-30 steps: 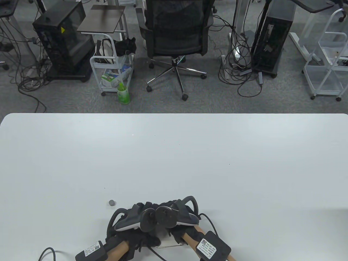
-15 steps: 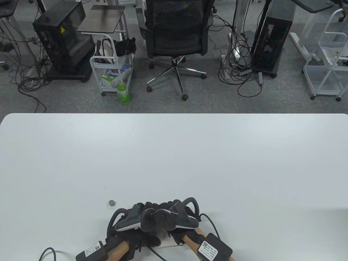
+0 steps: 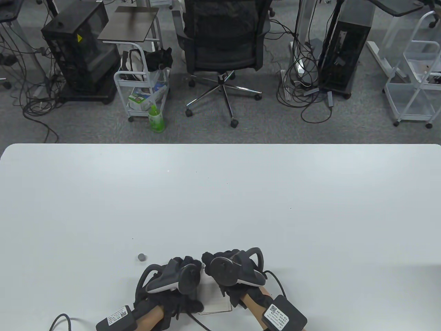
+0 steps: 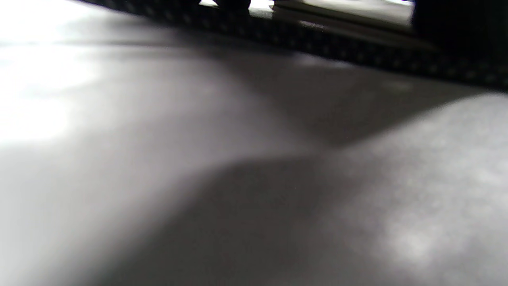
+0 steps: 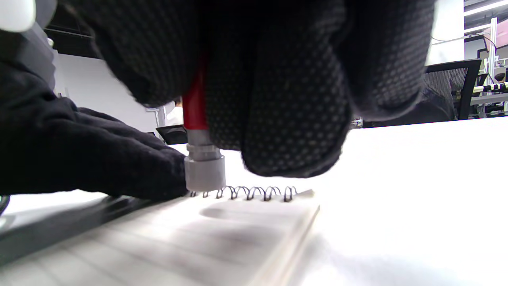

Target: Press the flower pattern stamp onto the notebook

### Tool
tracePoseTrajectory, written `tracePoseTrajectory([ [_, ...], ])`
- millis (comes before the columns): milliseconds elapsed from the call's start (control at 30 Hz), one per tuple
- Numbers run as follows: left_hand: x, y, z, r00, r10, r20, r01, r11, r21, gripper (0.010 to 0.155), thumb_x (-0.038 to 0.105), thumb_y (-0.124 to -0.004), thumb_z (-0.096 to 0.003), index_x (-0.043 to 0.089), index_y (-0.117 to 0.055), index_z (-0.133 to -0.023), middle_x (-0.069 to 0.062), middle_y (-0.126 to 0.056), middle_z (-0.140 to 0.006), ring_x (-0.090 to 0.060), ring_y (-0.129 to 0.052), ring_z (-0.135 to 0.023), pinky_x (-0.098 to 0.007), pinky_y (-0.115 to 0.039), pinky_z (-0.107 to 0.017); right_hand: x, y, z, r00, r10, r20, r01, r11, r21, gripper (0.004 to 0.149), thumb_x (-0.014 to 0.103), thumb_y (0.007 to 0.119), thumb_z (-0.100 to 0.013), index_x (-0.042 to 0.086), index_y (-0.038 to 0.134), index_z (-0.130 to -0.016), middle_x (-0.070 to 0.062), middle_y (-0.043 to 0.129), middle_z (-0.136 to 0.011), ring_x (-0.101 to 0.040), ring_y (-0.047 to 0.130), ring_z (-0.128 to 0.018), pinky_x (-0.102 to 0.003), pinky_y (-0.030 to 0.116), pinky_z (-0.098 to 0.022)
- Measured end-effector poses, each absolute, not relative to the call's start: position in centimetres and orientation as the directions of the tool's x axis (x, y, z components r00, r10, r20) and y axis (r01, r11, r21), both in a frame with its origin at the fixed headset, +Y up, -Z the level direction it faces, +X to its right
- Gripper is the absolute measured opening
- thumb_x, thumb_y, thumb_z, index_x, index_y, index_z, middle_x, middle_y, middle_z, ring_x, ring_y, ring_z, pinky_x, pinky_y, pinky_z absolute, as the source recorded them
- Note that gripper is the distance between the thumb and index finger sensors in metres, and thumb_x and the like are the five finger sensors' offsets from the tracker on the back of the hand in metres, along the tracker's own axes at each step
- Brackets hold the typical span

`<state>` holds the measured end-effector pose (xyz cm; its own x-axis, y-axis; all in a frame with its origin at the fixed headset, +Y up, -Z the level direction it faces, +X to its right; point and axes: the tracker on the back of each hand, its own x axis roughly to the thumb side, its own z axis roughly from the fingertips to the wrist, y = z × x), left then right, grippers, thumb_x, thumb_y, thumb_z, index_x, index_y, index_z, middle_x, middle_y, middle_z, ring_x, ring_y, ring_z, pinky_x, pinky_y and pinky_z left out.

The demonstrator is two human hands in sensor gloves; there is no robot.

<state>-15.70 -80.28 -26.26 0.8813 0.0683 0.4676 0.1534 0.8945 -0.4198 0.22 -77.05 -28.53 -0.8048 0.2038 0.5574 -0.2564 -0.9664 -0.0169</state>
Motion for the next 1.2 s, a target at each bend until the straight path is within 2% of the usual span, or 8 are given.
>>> tracePoseTrajectory([
  [967,-15.7,-80.29,-26.25,0.88,0.065,0.471,0.157,0.895,-0.418,0.108,0.072,-0.069,-0.0222,0.017,-0.024,-0.104,-0.012,-0.022,-0.11,-0.045,-0.028,-0.098,-0.06,-0.04,-0.067,-0.45,-77.43,-28.4,-0.807,0.19,0.559,-0.21,-0.977,0.028,0.044,0.031,0.087,-0.039,0.018,0.087,-0.081,-0.017,0.096,-0.061,-0.027,0.108,-0.037,-0.052,0.084,-0.046],
  [1200,-15.7,-80.29,-26.25,0.88,0.065,0.471,0.157,0.895,-0.418,0.108,0.072,-0.069,-0.0221,0.017,-0.024,-0.104,-0.012,-0.022,-0.11,-0.045,-0.028,-0.098,-0.06,-0.04,-0.067,-0.46,-77.61,-28.57,-0.806,0.231,0.545,-0.233,-0.97,0.068,0.044,0.029,0.087,-0.039,0.016,0.086,-0.081,-0.019,0.096,-0.06,-0.028,0.109,-0.036,-0.052,0.085,-0.046],
])
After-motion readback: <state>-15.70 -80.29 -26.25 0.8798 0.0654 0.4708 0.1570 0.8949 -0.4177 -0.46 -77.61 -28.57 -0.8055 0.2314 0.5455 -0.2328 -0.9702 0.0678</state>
